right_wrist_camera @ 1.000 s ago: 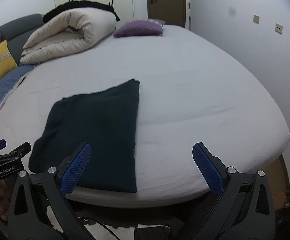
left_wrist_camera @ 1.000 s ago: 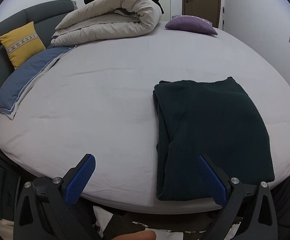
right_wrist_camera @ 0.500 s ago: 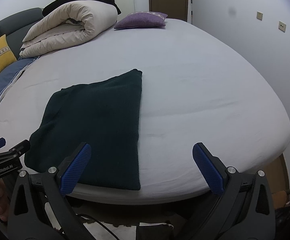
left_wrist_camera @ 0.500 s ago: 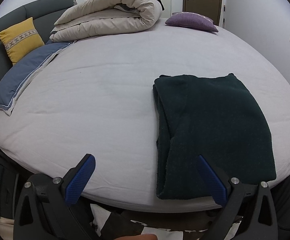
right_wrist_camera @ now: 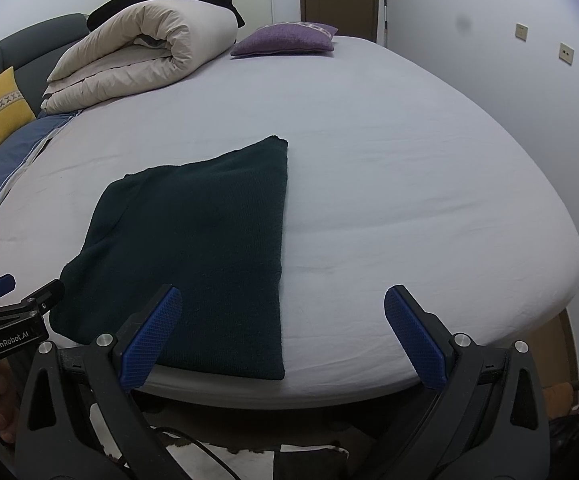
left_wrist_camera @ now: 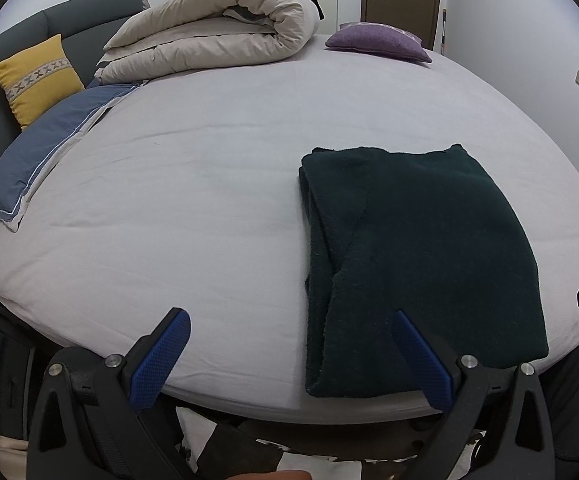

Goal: Fold small clothes

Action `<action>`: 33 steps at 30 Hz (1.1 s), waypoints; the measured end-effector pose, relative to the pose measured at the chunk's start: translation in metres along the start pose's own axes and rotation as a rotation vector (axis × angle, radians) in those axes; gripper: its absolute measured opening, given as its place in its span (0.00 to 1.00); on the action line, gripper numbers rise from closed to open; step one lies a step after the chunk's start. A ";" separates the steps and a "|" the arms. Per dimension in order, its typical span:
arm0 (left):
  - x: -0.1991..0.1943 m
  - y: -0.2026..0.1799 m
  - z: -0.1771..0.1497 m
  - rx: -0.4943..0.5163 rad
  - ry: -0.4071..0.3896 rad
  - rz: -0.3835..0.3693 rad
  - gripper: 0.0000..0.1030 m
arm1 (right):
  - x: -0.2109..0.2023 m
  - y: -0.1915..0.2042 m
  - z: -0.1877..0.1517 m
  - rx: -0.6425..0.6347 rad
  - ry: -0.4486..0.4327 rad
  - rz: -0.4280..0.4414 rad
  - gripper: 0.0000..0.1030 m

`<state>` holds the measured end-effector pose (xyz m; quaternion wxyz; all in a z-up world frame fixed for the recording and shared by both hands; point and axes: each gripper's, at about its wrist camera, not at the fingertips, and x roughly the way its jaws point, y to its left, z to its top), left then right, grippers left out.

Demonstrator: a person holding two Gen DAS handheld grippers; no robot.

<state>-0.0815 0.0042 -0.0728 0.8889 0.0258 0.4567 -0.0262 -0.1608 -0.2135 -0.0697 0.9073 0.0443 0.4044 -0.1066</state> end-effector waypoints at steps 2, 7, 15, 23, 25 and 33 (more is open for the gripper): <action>0.000 0.001 0.000 0.000 0.000 -0.001 1.00 | 0.000 0.001 -0.001 -0.002 -0.001 0.001 1.00; 0.000 0.002 0.001 -0.001 0.001 -0.006 1.00 | -0.002 0.003 -0.002 -0.003 0.001 0.001 1.00; 0.001 0.001 0.001 -0.001 0.003 -0.010 1.00 | -0.001 0.004 -0.003 -0.010 0.006 0.010 1.00; 0.001 0.003 -0.001 -0.004 0.006 -0.015 1.00 | -0.001 0.005 -0.002 -0.016 0.007 0.014 1.00; 0.001 0.003 -0.001 -0.004 0.005 -0.015 1.00 | 0.000 0.004 -0.002 -0.017 0.007 0.015 1.00; 0.001 0.003 -0.002 -0.006 0.007 -0.018 1.00 | -0.001 0.004 -0.003 -0.016 0.008 0.016 1.00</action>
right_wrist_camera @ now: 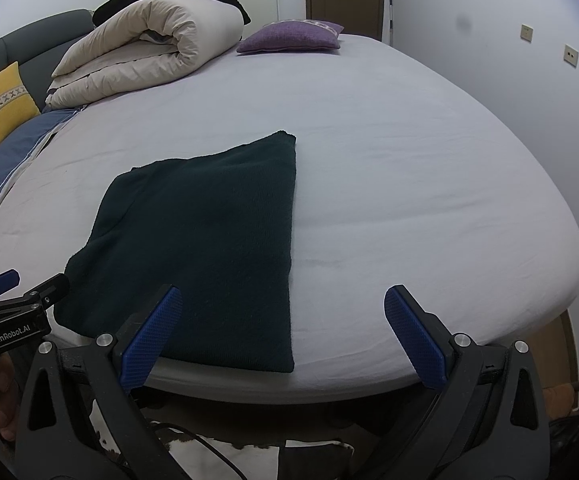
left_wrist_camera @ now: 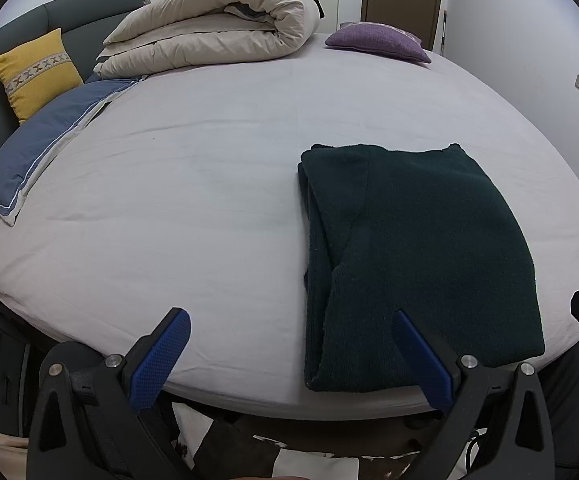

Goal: Fold small clothes

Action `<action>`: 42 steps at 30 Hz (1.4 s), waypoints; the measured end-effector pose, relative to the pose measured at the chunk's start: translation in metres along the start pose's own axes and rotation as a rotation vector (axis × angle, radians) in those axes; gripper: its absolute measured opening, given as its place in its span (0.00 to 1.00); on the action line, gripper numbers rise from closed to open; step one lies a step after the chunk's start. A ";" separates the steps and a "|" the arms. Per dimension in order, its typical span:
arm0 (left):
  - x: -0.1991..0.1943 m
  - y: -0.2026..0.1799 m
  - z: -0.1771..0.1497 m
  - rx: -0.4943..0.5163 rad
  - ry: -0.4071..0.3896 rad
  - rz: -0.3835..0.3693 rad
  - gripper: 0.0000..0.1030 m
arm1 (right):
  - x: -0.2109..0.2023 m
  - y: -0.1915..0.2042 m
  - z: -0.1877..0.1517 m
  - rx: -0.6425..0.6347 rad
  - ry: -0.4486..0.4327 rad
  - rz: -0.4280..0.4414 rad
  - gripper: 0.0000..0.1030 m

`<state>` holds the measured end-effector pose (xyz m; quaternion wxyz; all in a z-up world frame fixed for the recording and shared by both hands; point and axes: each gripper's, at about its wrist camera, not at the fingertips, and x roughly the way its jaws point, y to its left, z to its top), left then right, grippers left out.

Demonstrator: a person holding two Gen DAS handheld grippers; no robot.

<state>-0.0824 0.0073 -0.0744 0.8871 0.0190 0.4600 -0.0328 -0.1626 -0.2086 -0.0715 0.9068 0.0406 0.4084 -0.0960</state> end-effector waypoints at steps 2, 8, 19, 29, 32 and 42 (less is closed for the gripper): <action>-0.001 0.000 -0.001 0.000 -0.001 0.000 1.00 | 0.000 0.000 0.000 0.000 0.000 -0.001 1.00; -0.001 0.000 -0.001 -0.001 0.000 0.000 1.00 | 0.000 0.000 0.000 0.000 0.001 0.001 1.00; -0.001 0.000 -0.001 -0.001 -0.001 0.000 1.00 | 0.000 0.000 0.000 0.000 0.001 0.000 1.00; -0.001 -0.001 -0.001 0.000 0.000 0.000 1.00 | 0.001 0.000 0.000 0.001 0.001 0.000 1.00; -0.001 -0.003 -0.002 0.003 -0.001 -0.001 1.00 | 0.001 0.000 0.000 0.002 0.002 0.001 1.00; 0.000 -0.003 -0.003 0.006 -0.004 -0.008 1.00 | 0.000 0.001 -0.001 0.002 0.004 0.002 1.00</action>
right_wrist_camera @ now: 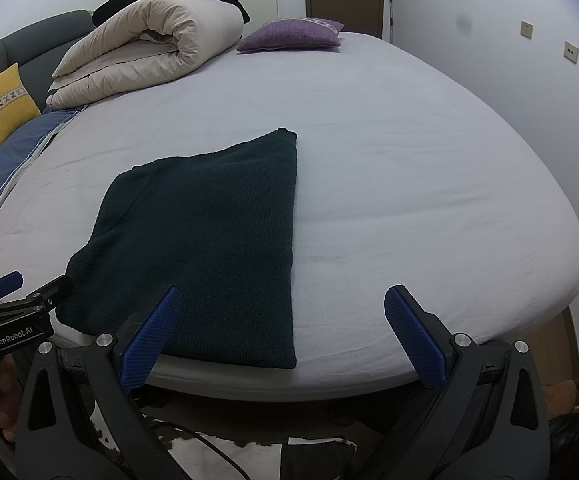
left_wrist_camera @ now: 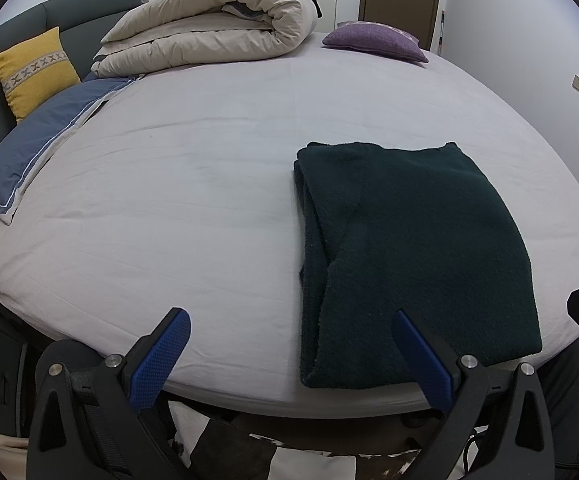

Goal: Fold small clothes

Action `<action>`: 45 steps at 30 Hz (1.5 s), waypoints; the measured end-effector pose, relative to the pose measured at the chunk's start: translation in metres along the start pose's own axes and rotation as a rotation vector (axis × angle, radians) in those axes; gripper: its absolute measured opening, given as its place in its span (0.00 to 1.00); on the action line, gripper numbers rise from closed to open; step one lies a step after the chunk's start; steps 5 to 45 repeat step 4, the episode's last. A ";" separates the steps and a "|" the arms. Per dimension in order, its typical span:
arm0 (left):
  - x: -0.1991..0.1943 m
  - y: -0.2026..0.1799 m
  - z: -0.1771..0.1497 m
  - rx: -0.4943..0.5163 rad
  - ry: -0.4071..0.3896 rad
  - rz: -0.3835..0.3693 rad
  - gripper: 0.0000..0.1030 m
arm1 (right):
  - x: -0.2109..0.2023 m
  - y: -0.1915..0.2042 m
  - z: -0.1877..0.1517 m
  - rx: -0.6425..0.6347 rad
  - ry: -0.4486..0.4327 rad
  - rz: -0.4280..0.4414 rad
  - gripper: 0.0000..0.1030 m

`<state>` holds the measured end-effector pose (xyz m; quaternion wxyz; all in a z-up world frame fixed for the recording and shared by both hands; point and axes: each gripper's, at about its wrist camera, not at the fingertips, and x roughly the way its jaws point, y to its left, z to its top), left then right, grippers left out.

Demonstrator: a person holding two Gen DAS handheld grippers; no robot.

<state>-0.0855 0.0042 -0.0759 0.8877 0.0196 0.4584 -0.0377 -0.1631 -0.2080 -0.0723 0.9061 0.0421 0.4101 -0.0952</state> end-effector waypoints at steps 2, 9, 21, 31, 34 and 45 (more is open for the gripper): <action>-0.001 -0.001 -0.001 0.004 -0.004 -0.005 1.00 | 0.000 0.000 0.000 -0.001 -0.001 0.000 1.00; -0.002 -0.002 -0.001 0.006 -0.007 -0.009 1.00 | 0.000 0.000 0.000 -0.001 -0.001 0.000 1.00; -0.002 -0.002 -0.001 0.006 -0.007 -0.009 1.00 | 0.000 0.000 0.000 -0.001 -0.001 0.000 1.00; -0.002 -0.002 -0.001 0.006 -0.007 -0.009 1.00 | 0.000 0.000 0.000 -0.001 -0.001 0.000 1.00; -0.002 -0.002 -0.001 0.006 -0.007 -0.009 1.00 | 0.000 0.000 0.000 -0.001 -0.001 0.000 1.00; -0.002 -0.002 -0.001 0.006 -0.007 -0.009 1.00 | 0.000 0.000 0.000 -0.001 -0.001 0.000 1.00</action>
